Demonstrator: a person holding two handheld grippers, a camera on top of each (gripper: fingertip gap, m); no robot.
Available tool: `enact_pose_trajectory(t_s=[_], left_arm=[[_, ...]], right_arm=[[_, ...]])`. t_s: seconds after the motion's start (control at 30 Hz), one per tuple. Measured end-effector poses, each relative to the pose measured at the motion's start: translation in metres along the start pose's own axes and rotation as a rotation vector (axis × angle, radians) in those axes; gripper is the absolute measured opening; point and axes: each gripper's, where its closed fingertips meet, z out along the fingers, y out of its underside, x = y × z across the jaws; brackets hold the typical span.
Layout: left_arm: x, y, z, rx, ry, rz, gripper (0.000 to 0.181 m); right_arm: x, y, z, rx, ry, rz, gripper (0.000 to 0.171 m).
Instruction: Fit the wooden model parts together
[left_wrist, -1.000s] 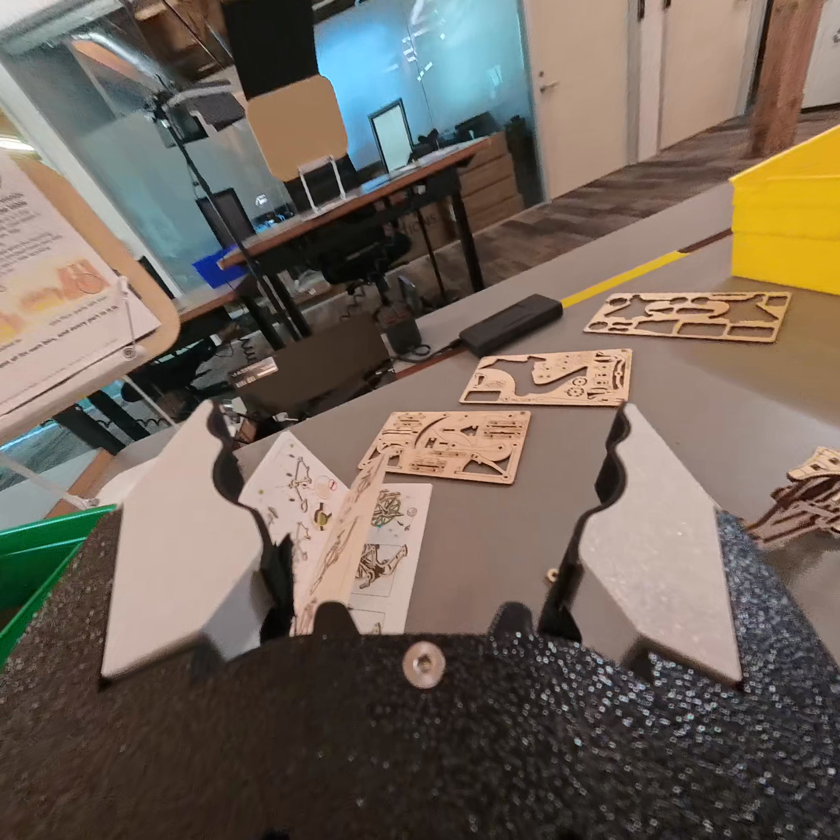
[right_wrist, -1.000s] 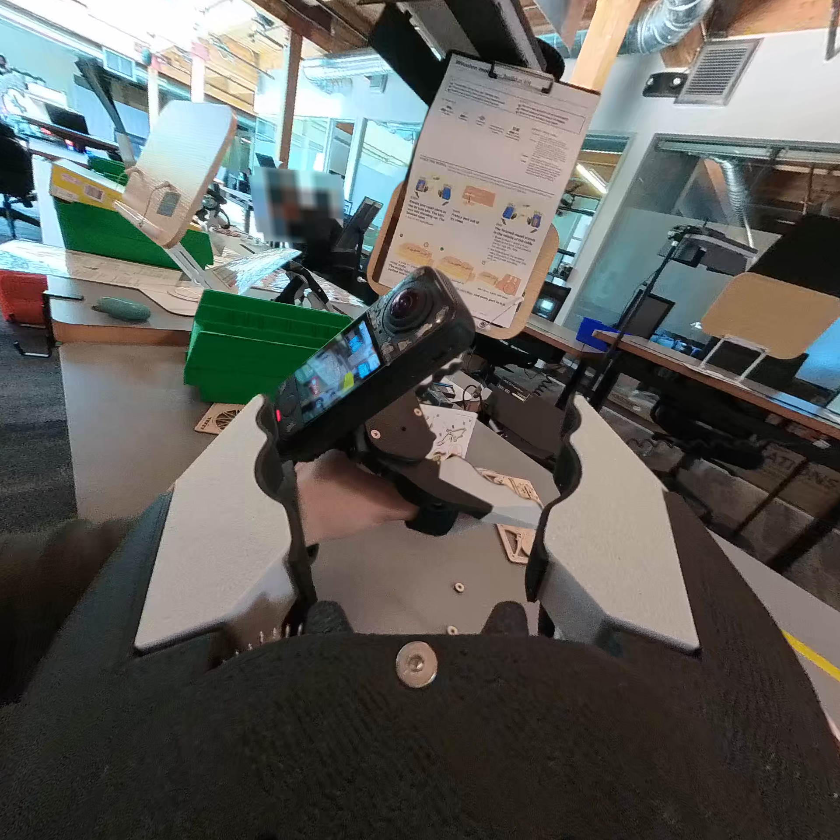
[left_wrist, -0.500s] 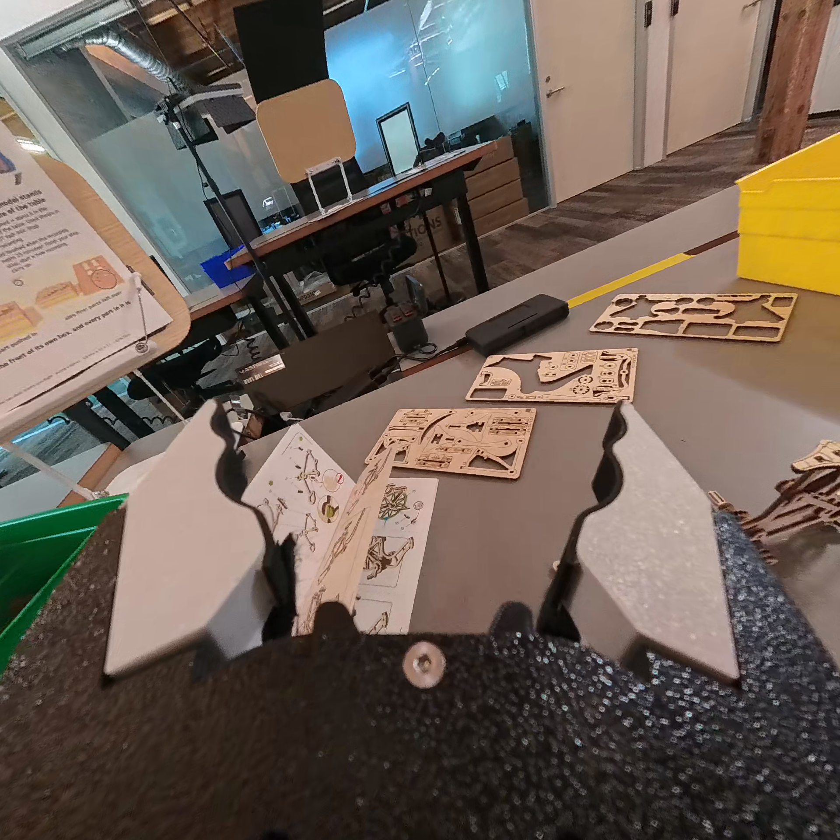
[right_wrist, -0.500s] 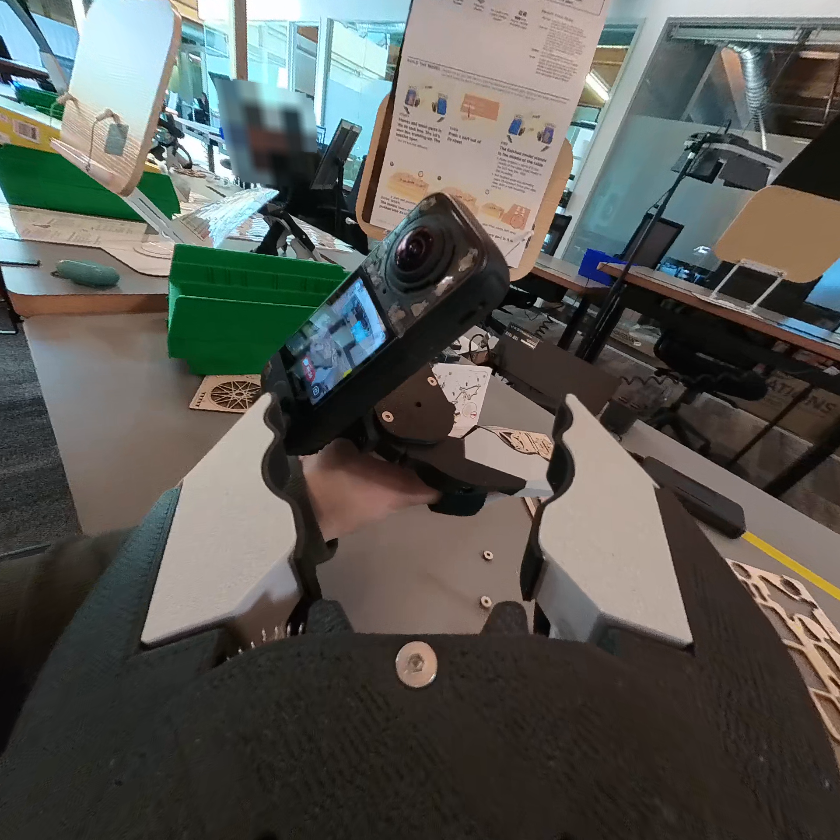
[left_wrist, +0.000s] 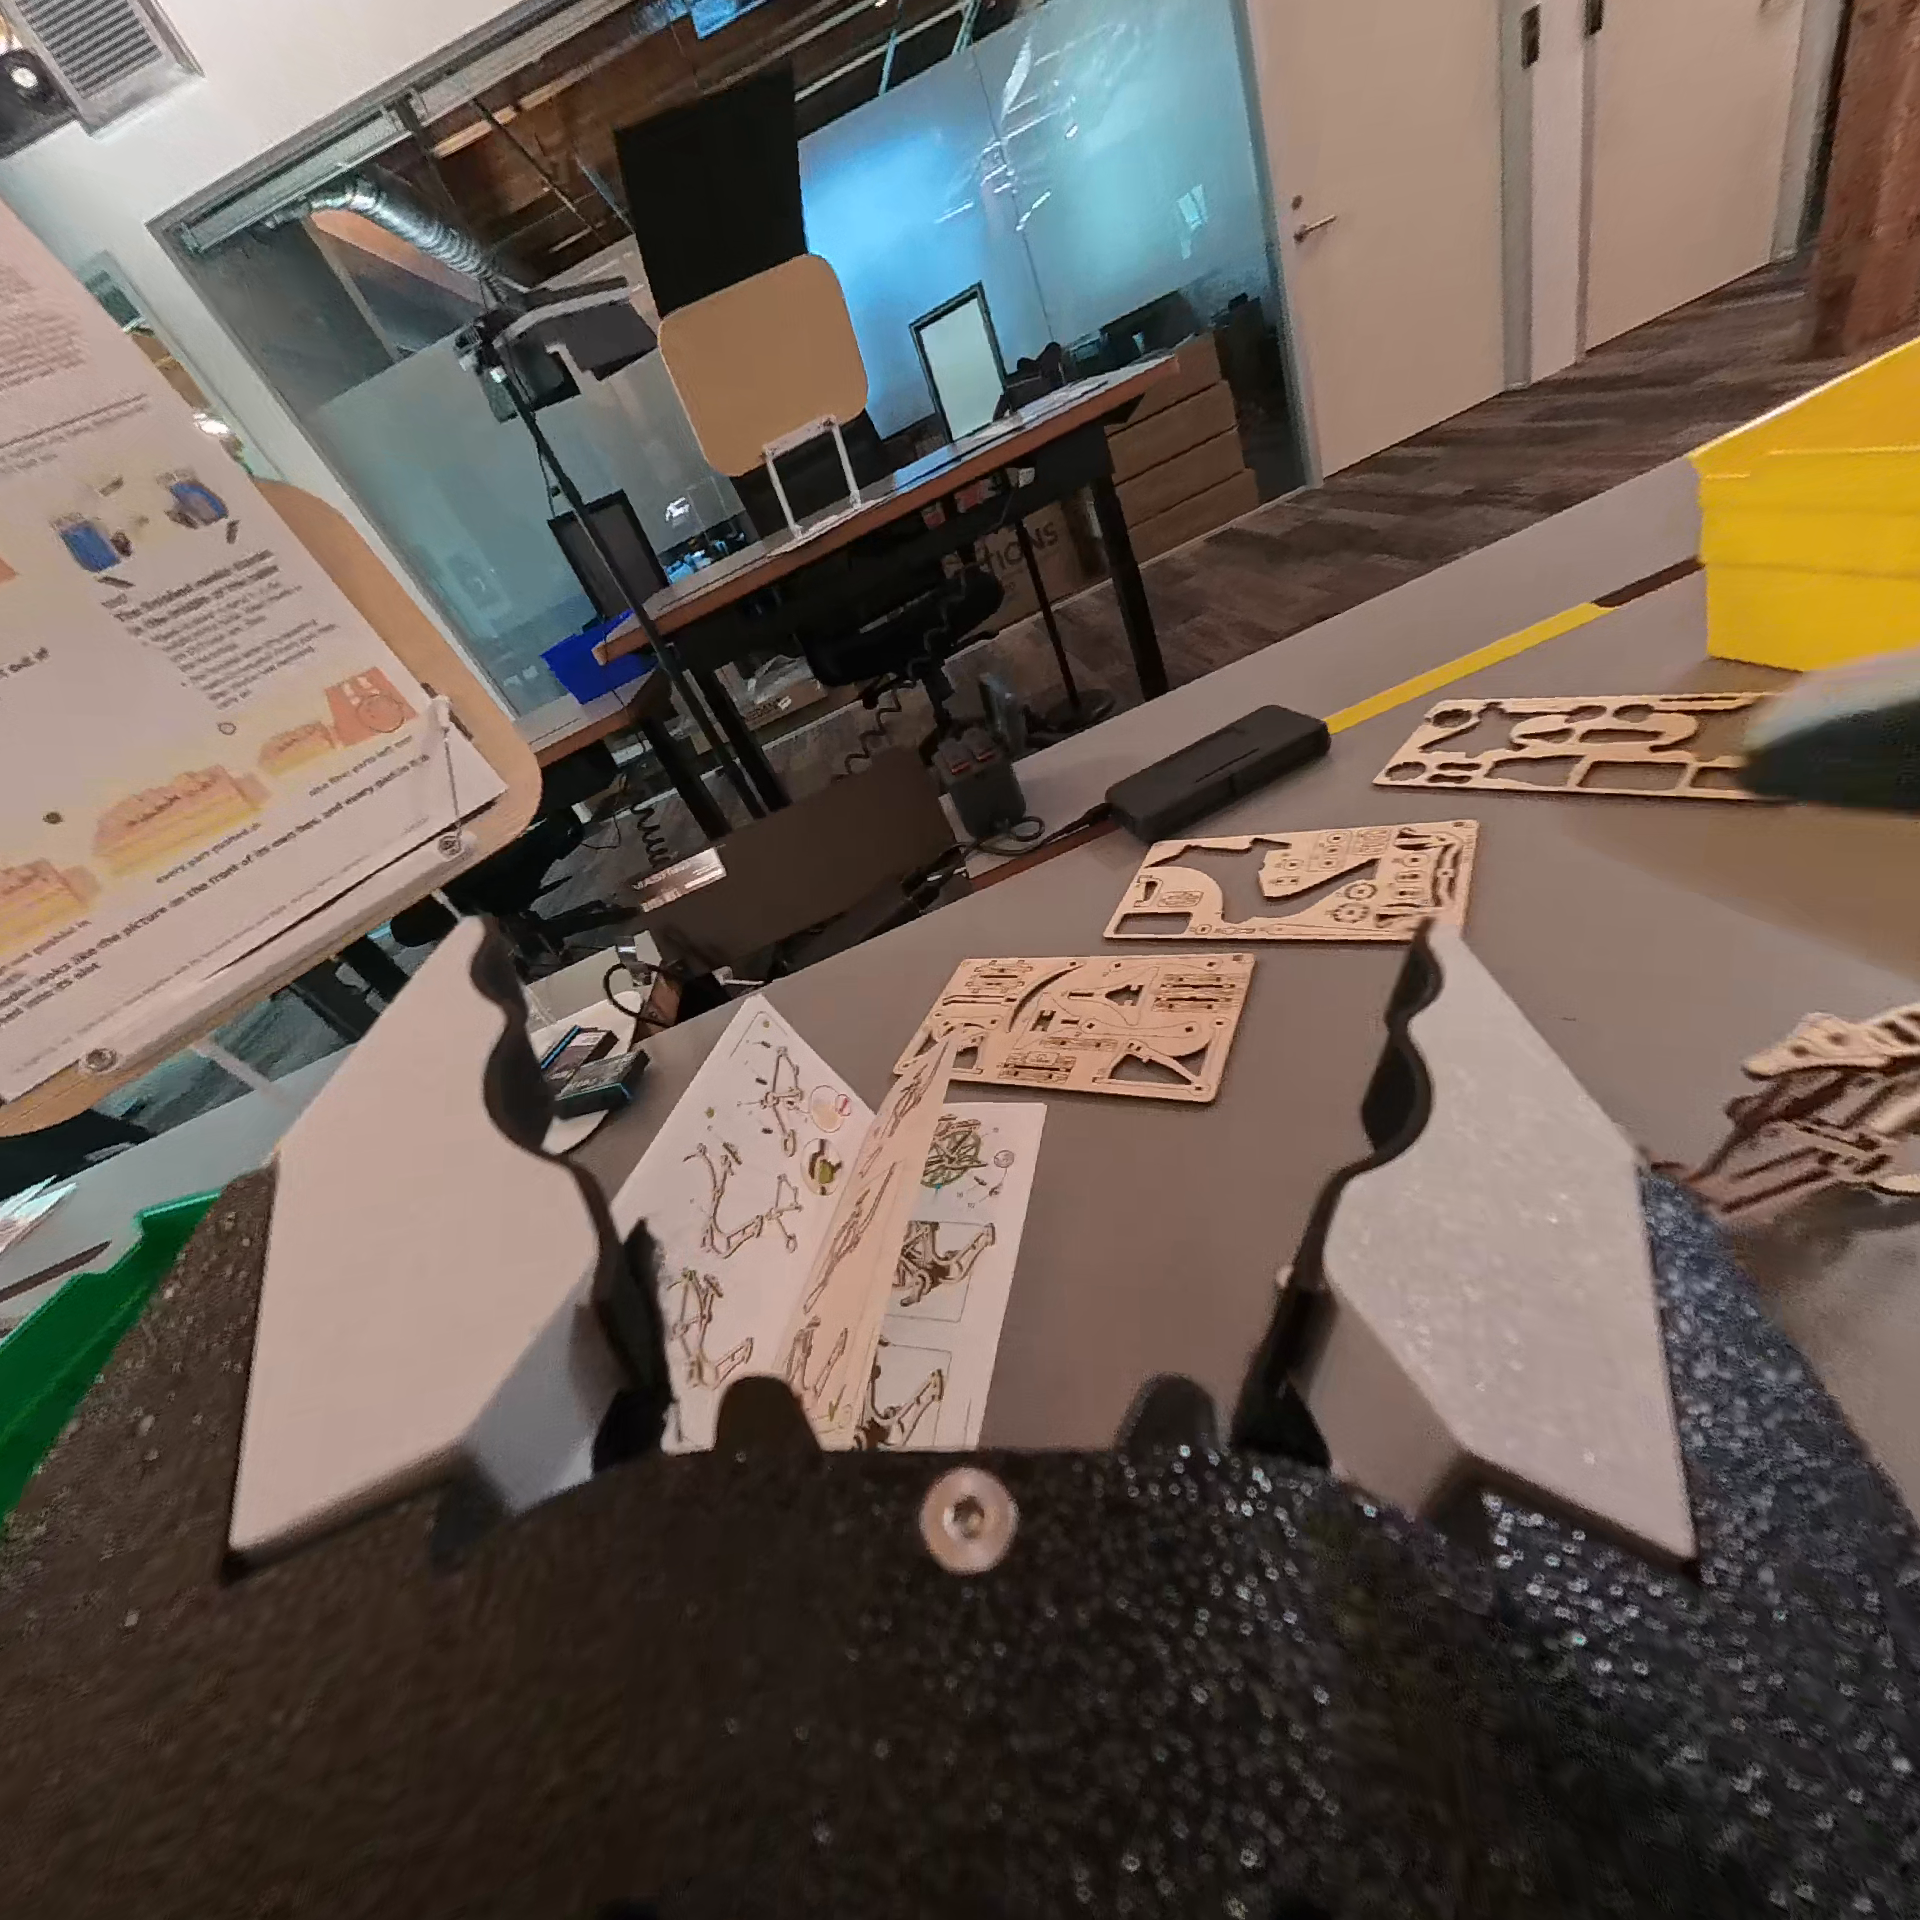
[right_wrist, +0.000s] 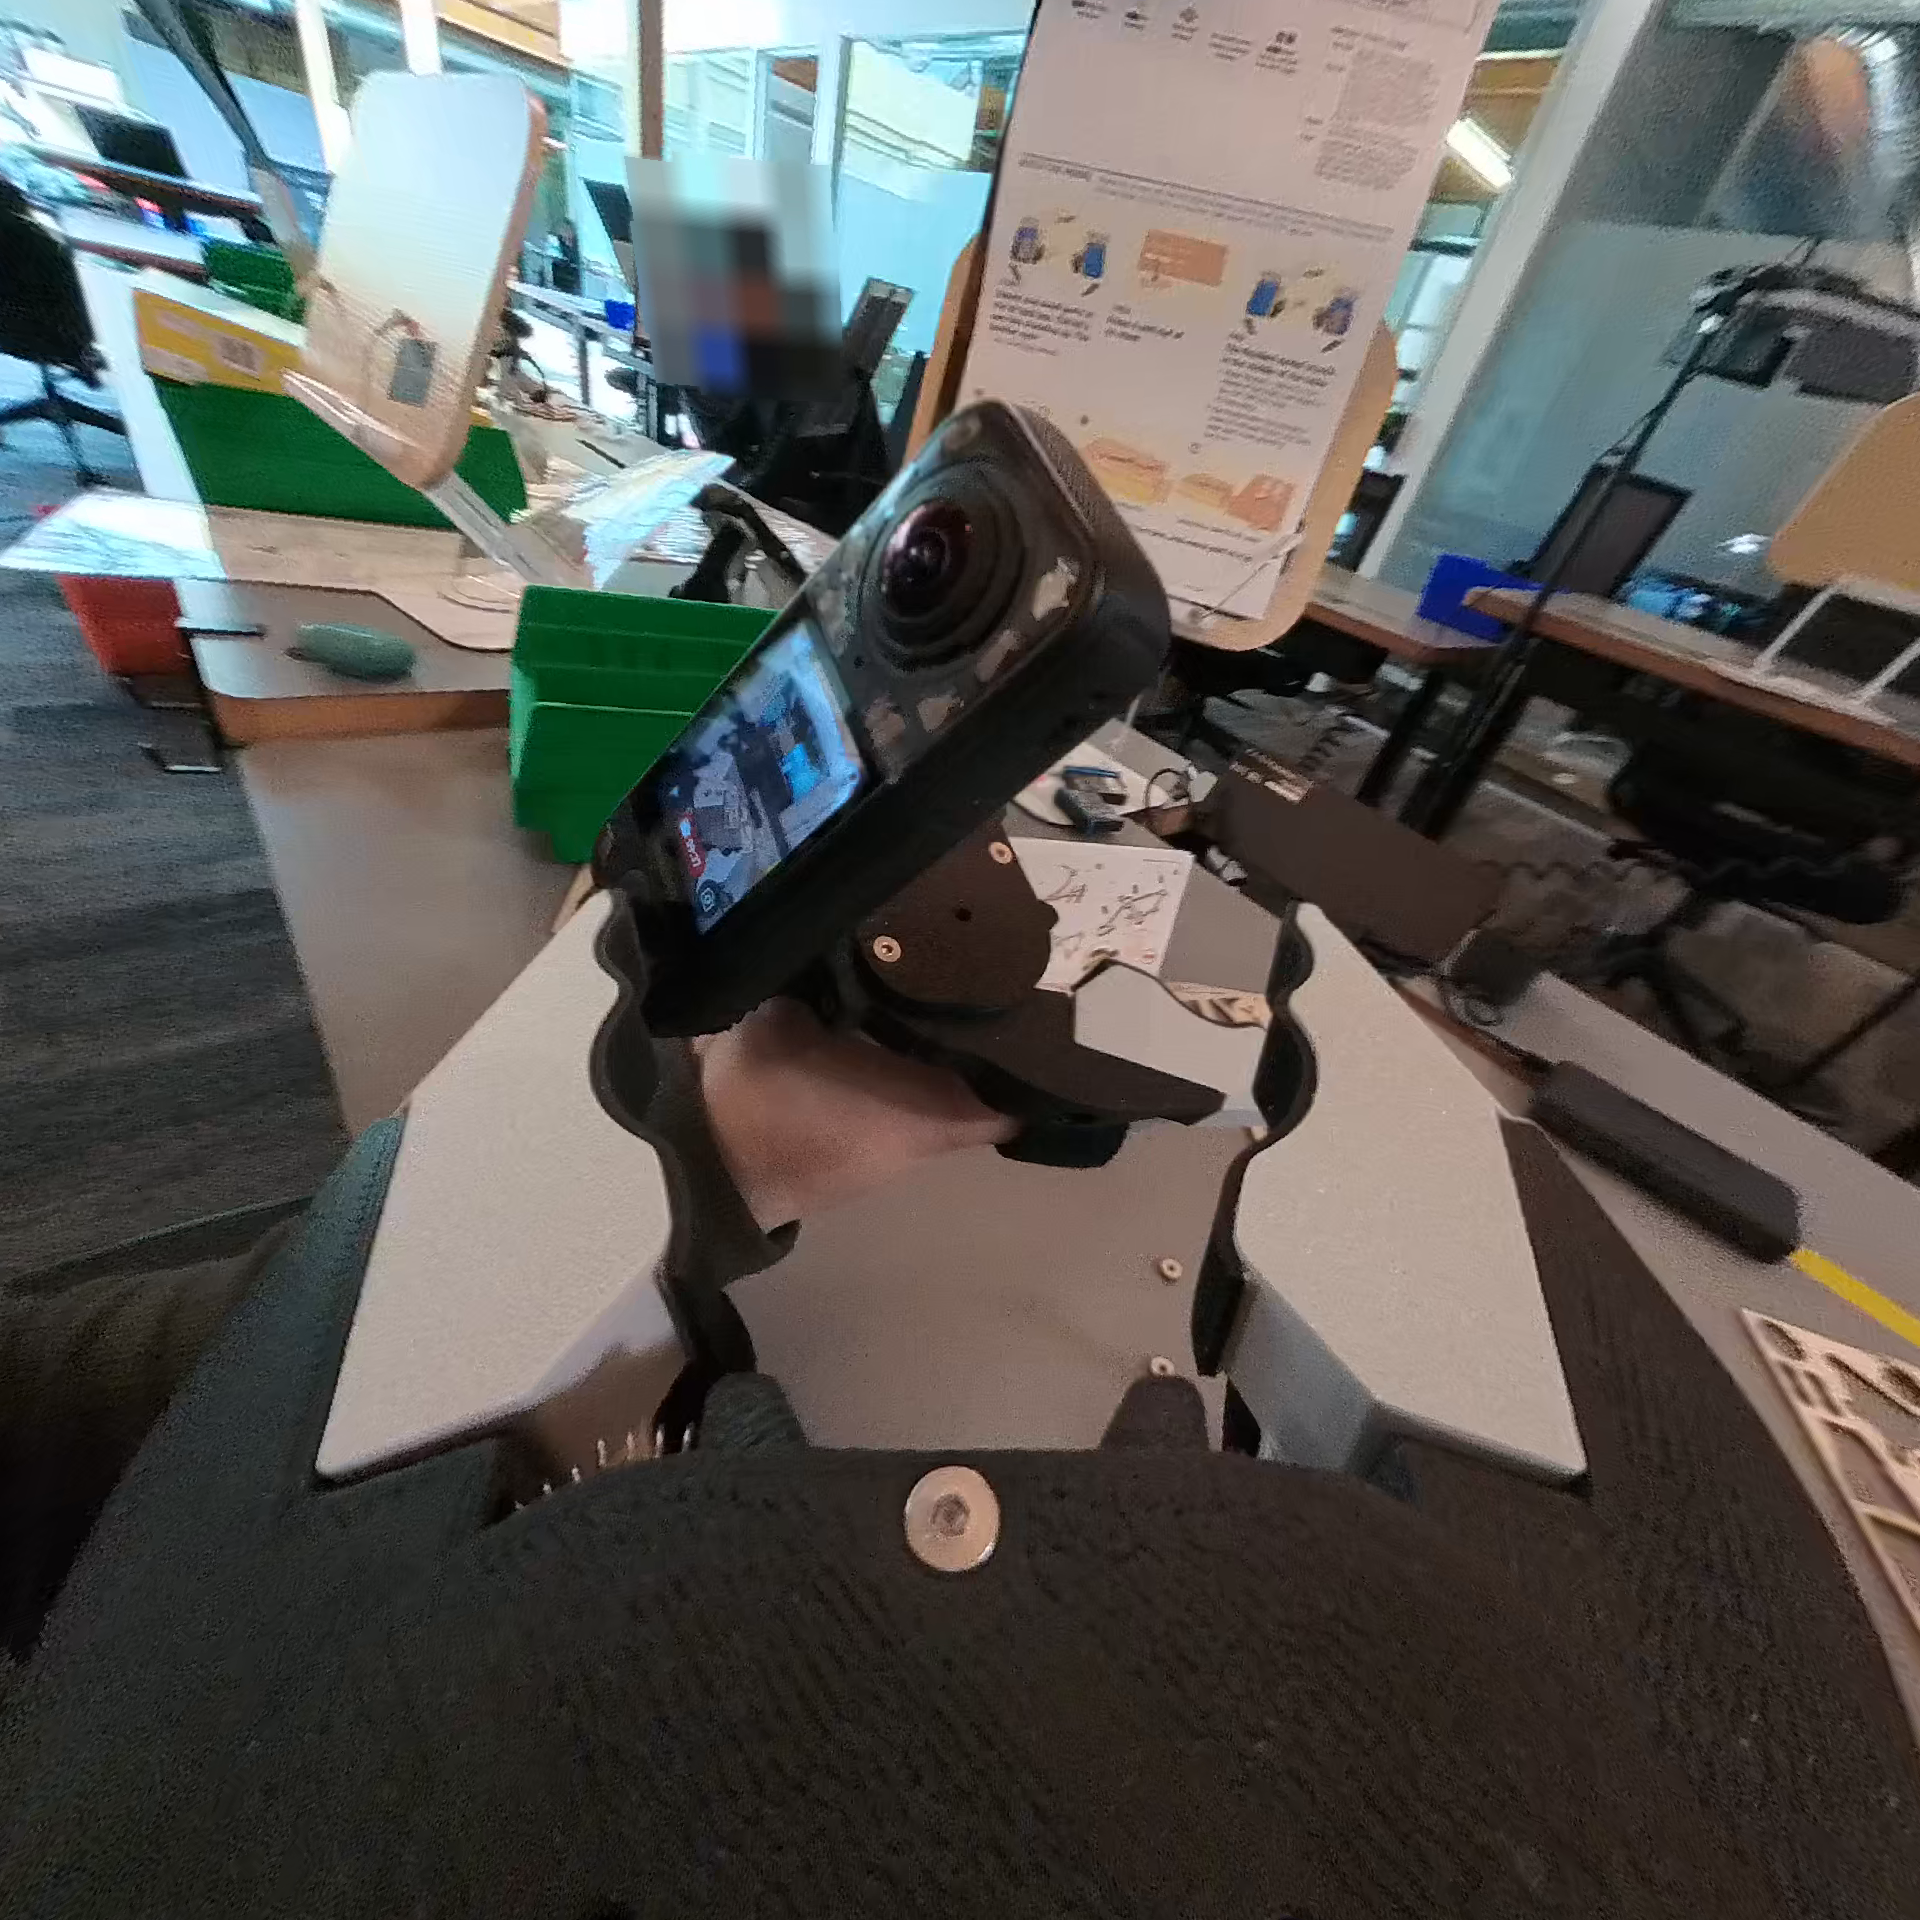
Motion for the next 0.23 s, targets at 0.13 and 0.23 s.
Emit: enact_pose_trajectory(t_s=[0.13, 0.23], left_arm=[[0.0025, 0.0, 0.0005, -0.014, 0.006, 0.025, 0.155], [-0.0006, -0.0012, -0.0005, -0.001, 0.007, 0.036, 0.15]], right_arm=[[0.0016, 0.0003, -0.0023, -0.014, -0.022, 0.01, 0.122], [-0.0037, 0.0033, -0.0071, -0.021, -0.102, 0.047, 0.106]])
